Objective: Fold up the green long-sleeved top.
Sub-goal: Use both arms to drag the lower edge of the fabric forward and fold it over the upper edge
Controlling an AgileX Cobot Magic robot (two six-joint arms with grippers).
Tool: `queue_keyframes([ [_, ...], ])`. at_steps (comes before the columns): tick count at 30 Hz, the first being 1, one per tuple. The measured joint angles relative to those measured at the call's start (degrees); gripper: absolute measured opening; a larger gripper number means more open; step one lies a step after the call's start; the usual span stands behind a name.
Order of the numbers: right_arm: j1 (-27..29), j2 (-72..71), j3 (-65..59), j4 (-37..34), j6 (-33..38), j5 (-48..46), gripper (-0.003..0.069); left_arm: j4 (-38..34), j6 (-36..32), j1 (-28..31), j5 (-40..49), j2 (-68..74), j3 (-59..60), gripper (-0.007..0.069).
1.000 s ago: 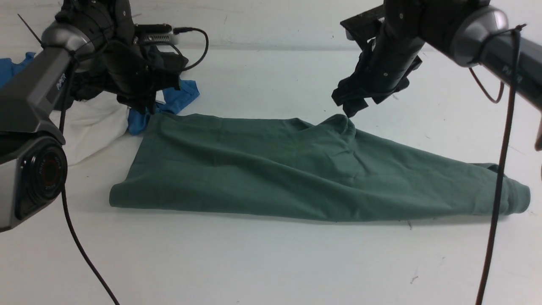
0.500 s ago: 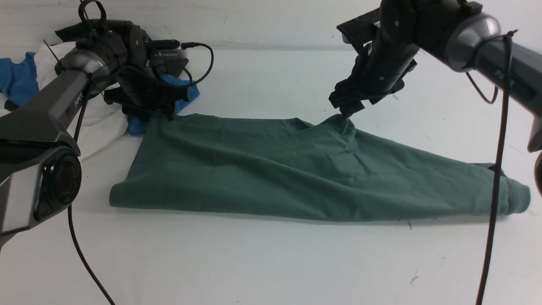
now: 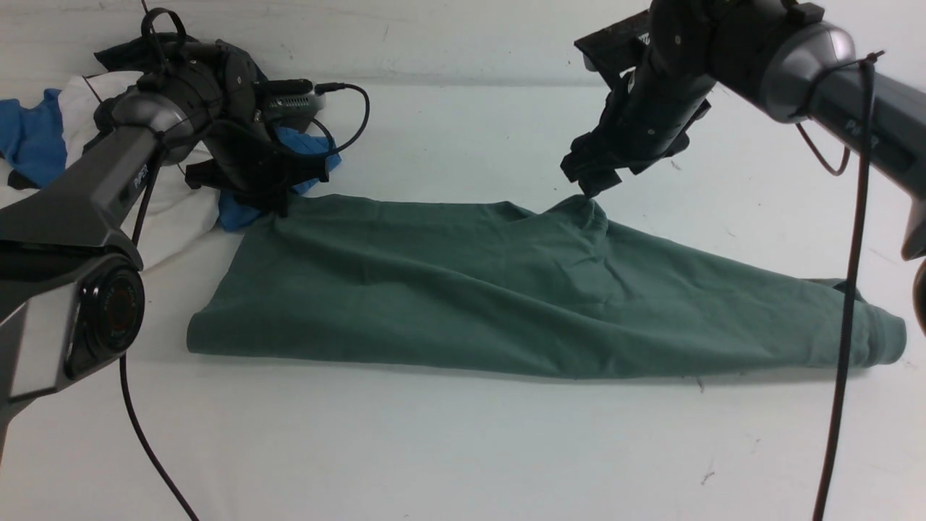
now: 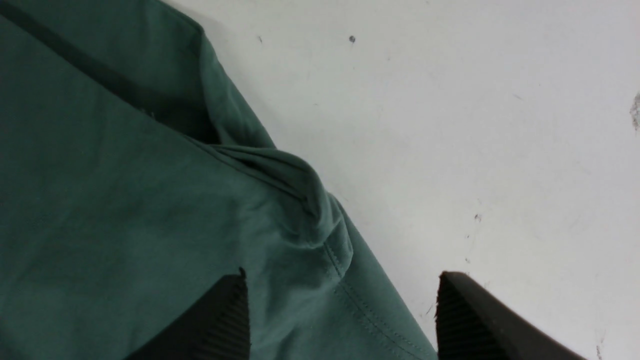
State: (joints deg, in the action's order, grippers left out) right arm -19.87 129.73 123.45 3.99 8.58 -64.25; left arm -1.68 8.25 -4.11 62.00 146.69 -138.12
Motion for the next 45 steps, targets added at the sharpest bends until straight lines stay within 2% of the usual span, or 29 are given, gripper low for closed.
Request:
queue_keyframes([
  [6,2.24,0.30,0.00,-0.87,-2.60,1.75,0.0467,0.00,-0.30,0.00,3.23,-3.60,-0.02,0.0023],
  [10,4.19,1.89,0.00,-3.99,-3.06,3.65,0.0467,-0.06,-1.50,-0.04,4.02,-5.83,-0.02,0.0022],
  [20,4.64,8.32,0.75,-13.85,4.61,9.92,0.0462,-0.11,-1.96,-0.04,4.13,-6.70,-0.15,0.0020],
  [23,4.64,9.43,0.75,-15.21,5.74,9.42,0.0428,-0.11,-1.96,-0.04,4.13,-6.70,-0.15,0.0020],
  [25,4.64,9.90,0.75,-17.06,7.63,8.68,0.0301,-0.11,-1.96,-0.04,4.13,-6.70,-0.15,0.0020],
  [26,4.64,9.90,0.81,-17.18,7.82,8.67,0.0272,-0.11,-1.96,-0.04,4.13,-6.70,-0.15,0.0020],
  [27,4.64,9.90,1.41,-17.72,9.21,8.28,0.0159,-0.11,-1.96,-0.04,4.08,-6.76,-0.15,0.0020],
  [28,4.64,9.90,2.32,-17.93,9.90,7.96,0.0081,-0.11,-1.96,-0.04,4.08,-6.92,-0.15,0.0020],
  [30,4.64,9.90,4.20,-18.05,10.26,7.46,0.0033,-0.06,-1.96,-0.04,3.78,-7.47,-0.15,0.0020],
  [36,4.57,9.65,12.38,-18.51,10.43,8.55,0.0022,2.82,0.88,0.26,-0.17,-11.38,-0.17,0.0020],
  [42,4.52,11.36,13.41,-19.72,10.43,13.85,0.0022,11.18,5.42,0.32,-3.07,-9.21,-0.22,0.0020],
  [45,4.47,14.12,13.41,-20.71,10.43,17.10,0.0023,12.12,6.03,0.32,-4.45,-6.31,-0.22,0.0020],
])
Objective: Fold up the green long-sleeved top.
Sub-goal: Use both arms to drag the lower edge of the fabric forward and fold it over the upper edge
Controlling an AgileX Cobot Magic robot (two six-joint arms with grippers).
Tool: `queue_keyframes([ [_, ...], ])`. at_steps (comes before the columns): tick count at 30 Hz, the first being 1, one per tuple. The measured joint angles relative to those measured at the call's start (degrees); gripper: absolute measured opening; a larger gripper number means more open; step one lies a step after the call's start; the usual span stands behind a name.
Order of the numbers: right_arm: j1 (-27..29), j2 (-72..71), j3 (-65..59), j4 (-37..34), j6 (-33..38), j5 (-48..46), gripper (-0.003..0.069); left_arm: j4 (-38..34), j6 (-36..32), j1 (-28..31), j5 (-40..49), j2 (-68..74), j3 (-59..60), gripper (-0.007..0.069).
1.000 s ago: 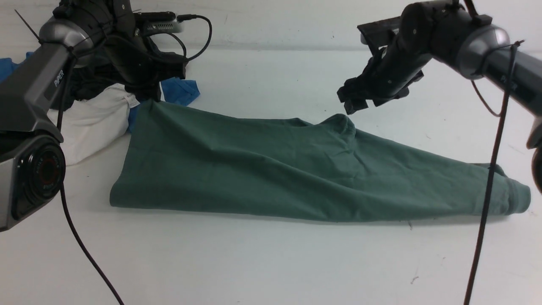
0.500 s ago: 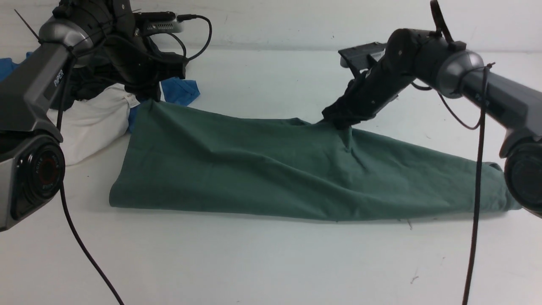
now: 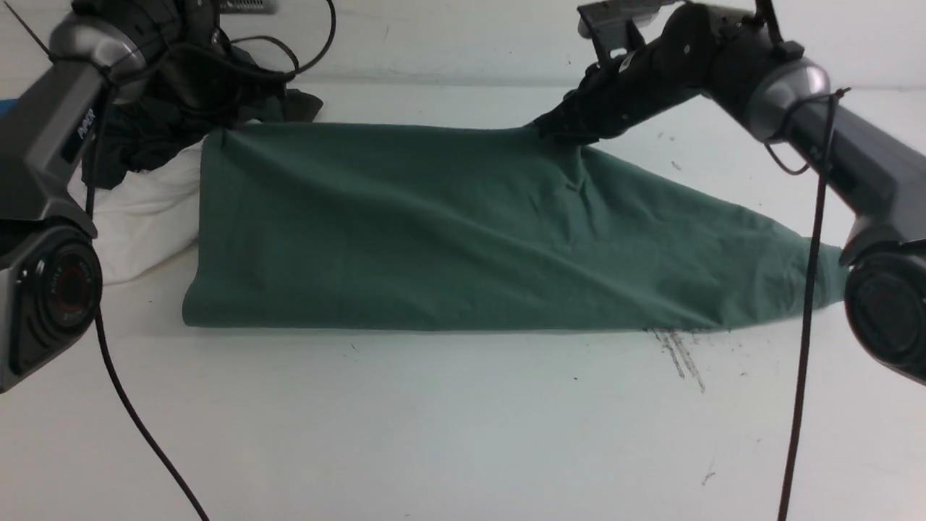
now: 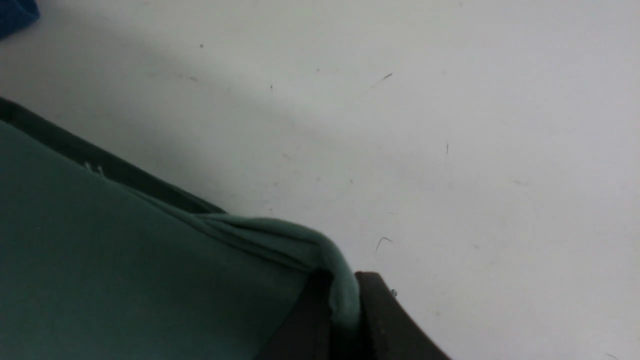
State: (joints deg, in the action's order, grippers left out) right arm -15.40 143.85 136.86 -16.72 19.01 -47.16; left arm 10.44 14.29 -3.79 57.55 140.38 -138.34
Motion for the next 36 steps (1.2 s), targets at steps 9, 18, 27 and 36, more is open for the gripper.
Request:
queue_keyframes([
  [9,-0.18,4.65,-0.10,-0.68,0.00,7.40,0.0224,1.88,1.12,0.00,-4.33,5.73,0.06,0.0106],
  [18,-0.33,2.72,1.65,4.16,-1.85,0.08,0.0516,7.71,2.55,0.00,-2.44,3.61,0.06,0.0384],
  [27,-0.57,-9.78,6.41,12.73,-6.56,-23.26,0.0429,-0.49,-9.28,-0.88,12.14,-6.23,0.04,0.0104],
  [36,9.54,-24.27,-15.36,12.40,-12.68,-24.24,-0.0006,-12.89,-18.59,-6.50,13.45,-6.62,3.01,-0.0004],
])
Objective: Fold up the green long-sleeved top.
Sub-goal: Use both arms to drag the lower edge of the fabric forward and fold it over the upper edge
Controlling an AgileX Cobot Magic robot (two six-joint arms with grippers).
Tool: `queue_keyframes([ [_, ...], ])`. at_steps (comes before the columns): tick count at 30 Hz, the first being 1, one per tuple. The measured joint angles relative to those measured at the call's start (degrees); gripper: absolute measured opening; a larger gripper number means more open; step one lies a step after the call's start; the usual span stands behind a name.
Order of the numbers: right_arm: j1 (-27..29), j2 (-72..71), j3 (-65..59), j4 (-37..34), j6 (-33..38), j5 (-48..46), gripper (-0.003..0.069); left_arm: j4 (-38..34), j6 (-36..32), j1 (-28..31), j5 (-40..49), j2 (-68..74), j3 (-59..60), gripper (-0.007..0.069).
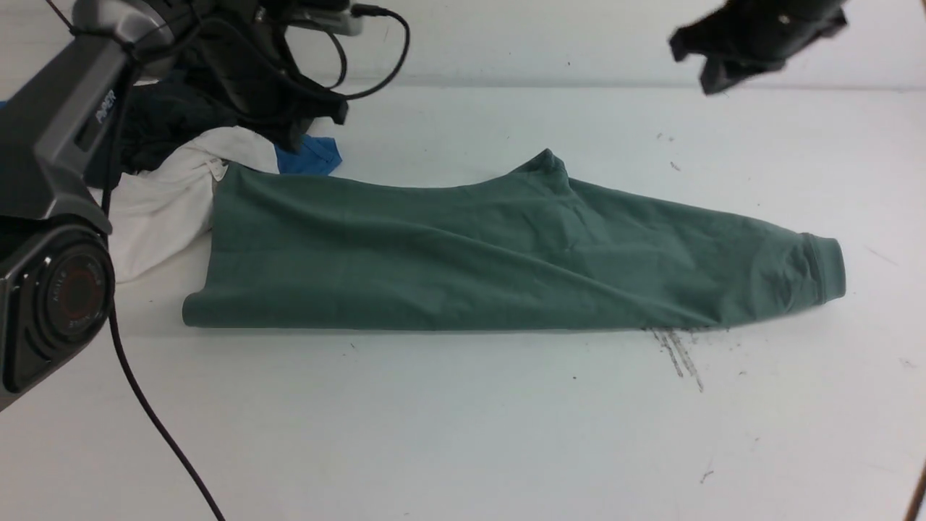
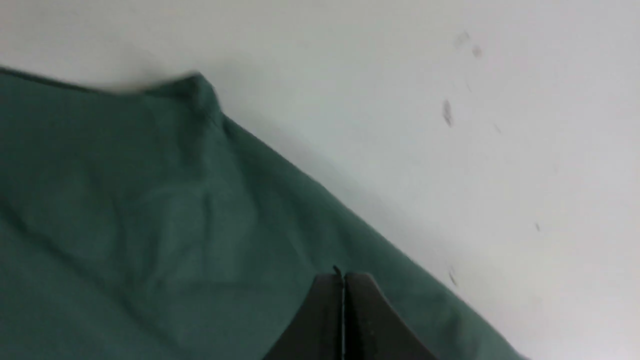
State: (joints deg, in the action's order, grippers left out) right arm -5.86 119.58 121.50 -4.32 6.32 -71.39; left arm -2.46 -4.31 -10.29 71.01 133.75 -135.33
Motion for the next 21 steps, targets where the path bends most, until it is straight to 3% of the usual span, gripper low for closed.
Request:
queue_keyframes([
  [6,8.83,-5.67,-15.66,-0.33,-1.71,-0.55,-0.0011,-1.07,-0.07,-0.94,0.00,0.33,8.35,-0.0004],
  [8,13.69,-5.80,-18.45,-1.80,-1.93,-0.47,0.0018,-0.33,-0.48,-0.89,-0.04,0.70,12.82,-0.0004],
  [12,16.55,-4.06,-19.19,-4.39,-1.74,-0.29,0.0097,0.15,-0.66,-0.83,-0.70,1.76,16.15,-0.0004],
  [15,16.77,-2.11,-19.19,-5.48,-1.67,0.11,0.0225,0.78,-0.59,-0.77,-0.91,3.08,16.52,-0.0004],
  [16,16.77,-1.98,-19.19,-5.56,-1.67,0.17,0.0233,0.78,-0.59,-0.77,-0.91,3.19,16.52,-0.0004],
  [17,16.72,-0.98,-19.19,-6.49,-1.63,0.55,0.0310,0.78,-0.45,-0.77,-0.86,3.52,16.34,-0.0004],
  [20,16.72,1.08,-19.19,-9.15,-1.63,3.15,0.0418,0.90,-0.41,-0.77,-0.46,4.19,15.76,-0.0004],
  [21,16.72,1.34,-19.19,-9.45,-1.63,3.62,0.0424,0.90,-0.41,-0.77,-0.41,4.20,15.70,-0.0004],
])
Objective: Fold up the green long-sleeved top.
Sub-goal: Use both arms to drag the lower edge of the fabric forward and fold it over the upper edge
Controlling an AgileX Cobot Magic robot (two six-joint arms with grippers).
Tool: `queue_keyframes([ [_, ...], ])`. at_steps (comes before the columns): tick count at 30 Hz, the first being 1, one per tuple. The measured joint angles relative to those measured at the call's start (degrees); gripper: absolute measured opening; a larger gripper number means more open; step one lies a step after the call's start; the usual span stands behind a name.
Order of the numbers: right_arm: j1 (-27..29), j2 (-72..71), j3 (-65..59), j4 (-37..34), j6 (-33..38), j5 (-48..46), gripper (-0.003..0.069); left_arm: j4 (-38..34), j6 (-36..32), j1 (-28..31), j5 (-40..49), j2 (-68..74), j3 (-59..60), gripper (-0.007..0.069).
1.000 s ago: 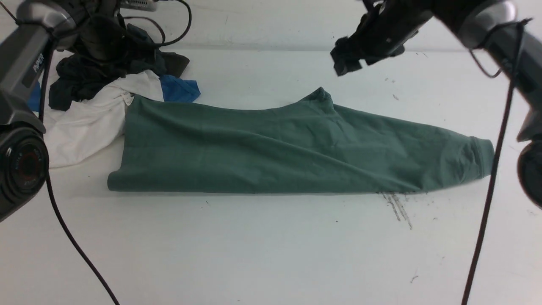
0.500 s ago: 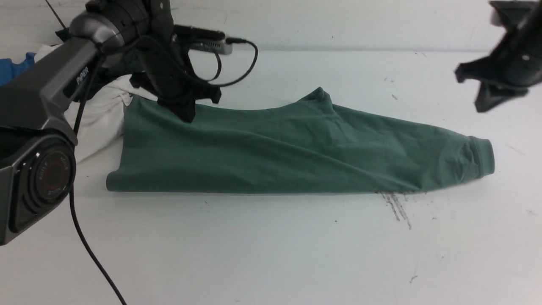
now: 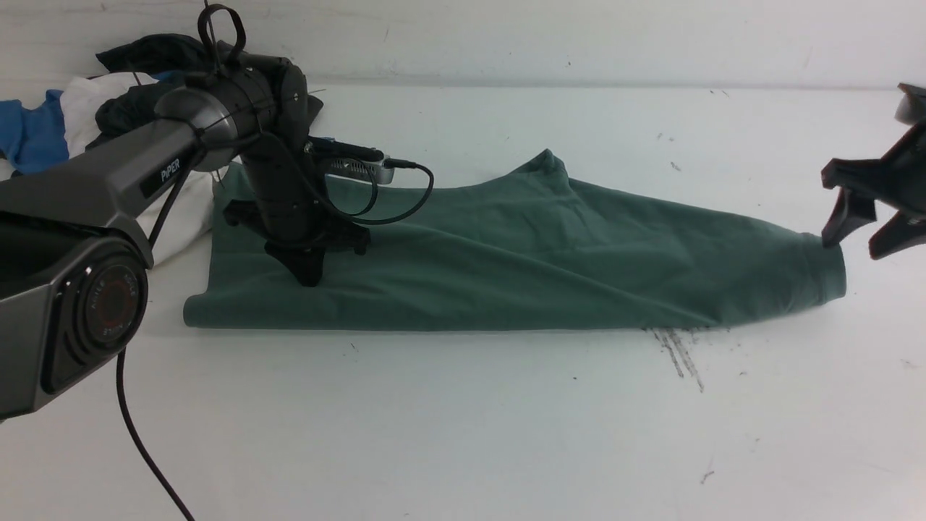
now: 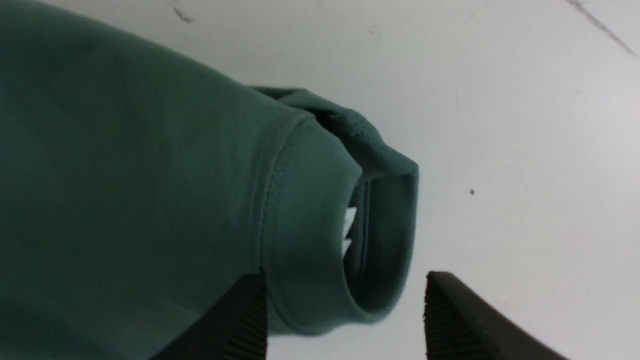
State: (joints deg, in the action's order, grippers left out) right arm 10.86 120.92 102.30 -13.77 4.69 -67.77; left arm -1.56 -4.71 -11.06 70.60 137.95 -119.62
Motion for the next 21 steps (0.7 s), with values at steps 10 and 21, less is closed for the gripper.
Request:
queue_keyframes([
  [10,0.00,3.63,0.00,-4.47,5.07,3.55,0.0086,0.07,0.38,0.00,0.41,0.42,-0.34,-0.0004],
  [21,1.86,3.69,1.65,0.26,2.22,-1.17,0.0019,0.07,0.38,0.00,0.41,0.42,-0.34,-0.0004],
])
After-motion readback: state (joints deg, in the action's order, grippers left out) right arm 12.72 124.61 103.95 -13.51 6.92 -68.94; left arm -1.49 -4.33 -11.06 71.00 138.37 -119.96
